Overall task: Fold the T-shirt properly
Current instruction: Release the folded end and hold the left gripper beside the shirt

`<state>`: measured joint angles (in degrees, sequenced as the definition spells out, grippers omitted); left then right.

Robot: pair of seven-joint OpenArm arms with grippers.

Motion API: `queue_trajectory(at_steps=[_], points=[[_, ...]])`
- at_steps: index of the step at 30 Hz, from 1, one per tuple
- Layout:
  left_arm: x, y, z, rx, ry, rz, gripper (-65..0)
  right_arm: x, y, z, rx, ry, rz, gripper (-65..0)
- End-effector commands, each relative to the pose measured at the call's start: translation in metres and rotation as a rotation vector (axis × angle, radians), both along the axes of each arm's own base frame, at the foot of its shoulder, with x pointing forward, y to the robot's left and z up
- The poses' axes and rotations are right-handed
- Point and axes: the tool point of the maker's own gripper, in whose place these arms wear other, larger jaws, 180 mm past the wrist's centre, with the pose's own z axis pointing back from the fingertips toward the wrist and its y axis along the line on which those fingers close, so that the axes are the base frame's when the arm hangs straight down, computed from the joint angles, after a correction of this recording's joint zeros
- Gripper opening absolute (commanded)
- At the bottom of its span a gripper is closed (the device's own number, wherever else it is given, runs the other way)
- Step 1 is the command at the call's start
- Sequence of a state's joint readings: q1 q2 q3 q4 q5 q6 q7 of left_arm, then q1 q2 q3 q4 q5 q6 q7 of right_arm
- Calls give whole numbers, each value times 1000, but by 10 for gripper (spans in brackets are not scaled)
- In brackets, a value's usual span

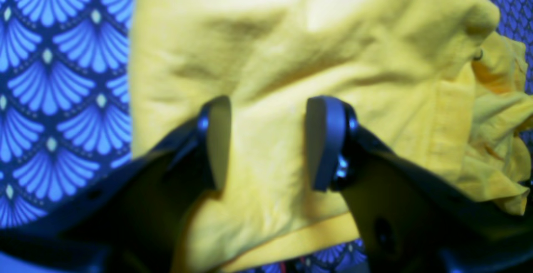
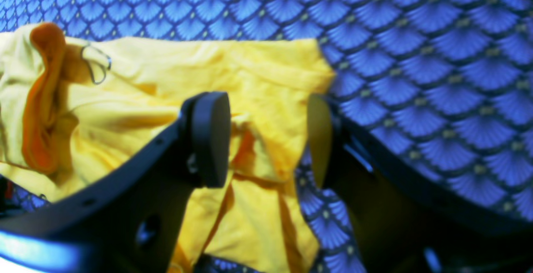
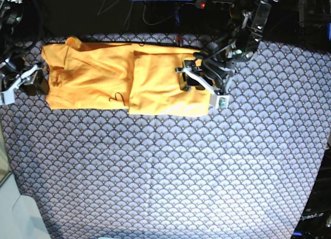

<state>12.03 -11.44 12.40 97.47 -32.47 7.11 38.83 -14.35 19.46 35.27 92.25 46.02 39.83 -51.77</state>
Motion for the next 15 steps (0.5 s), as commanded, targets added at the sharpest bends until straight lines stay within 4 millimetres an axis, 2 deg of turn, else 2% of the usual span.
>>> queue_trajectory(at_steps=[1,7,12,15], points=[[7,-2,10,-13,-37,-1,-362,7,-2,13,0,-40,14,-335],[7,-2,10,-13,-37,-1,-362,6,-3,12,2,-33,11,-335],[7,-2,10,-13,-37,-1,-362,-5,-12,-17,62,42,-39,-335],[7,-2,10,-13,-37,-1,-362,-4,-13,-20,72,39,-49,-335]])
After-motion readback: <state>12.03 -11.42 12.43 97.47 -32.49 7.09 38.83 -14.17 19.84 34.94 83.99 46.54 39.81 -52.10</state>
